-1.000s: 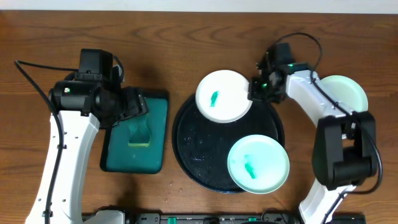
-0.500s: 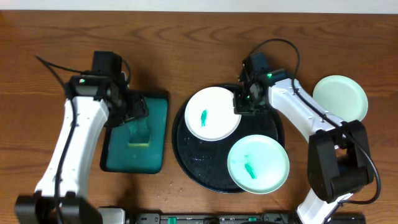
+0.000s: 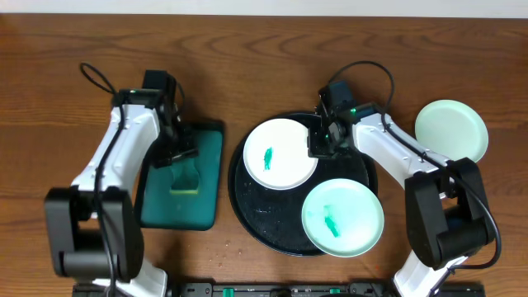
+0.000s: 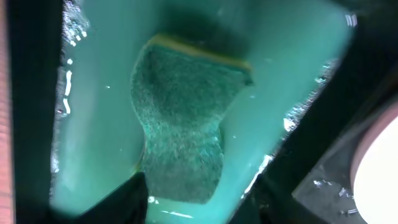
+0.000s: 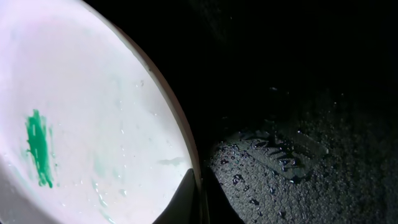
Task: Clean dirty plates on tray and stack at the side
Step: 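Lower the left gripper into the water tray and grasp the sponge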
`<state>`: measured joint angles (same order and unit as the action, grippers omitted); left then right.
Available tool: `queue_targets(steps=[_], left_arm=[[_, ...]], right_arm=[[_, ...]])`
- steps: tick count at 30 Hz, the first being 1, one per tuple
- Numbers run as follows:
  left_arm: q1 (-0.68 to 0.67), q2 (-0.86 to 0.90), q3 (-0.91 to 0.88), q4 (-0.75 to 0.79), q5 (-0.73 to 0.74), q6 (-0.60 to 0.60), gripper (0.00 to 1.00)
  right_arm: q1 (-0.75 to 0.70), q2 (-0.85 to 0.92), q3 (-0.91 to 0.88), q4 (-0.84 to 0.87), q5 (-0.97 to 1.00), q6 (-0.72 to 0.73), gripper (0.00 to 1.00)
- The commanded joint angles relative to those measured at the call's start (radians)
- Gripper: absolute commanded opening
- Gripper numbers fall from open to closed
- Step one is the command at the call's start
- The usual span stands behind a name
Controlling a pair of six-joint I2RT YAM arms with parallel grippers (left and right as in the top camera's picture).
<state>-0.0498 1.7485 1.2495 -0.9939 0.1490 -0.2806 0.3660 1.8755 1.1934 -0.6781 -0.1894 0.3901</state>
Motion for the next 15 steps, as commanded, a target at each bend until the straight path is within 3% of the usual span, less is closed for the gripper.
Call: queue_targets(steps=[1,15], left_arm=[[-0.002,0.038,-0.005,-0.002,-0.031,0.011,0.51],[-0.002,0.056,-0.070,0.060,-0.071,0.011,0.51]], right_arm=[[-0.001,-0.005,-0.020,0.019,0.006,0.026,0.01],[-0.020,-0.005,-0.085,0.092,0.005,0.050,0.01]])
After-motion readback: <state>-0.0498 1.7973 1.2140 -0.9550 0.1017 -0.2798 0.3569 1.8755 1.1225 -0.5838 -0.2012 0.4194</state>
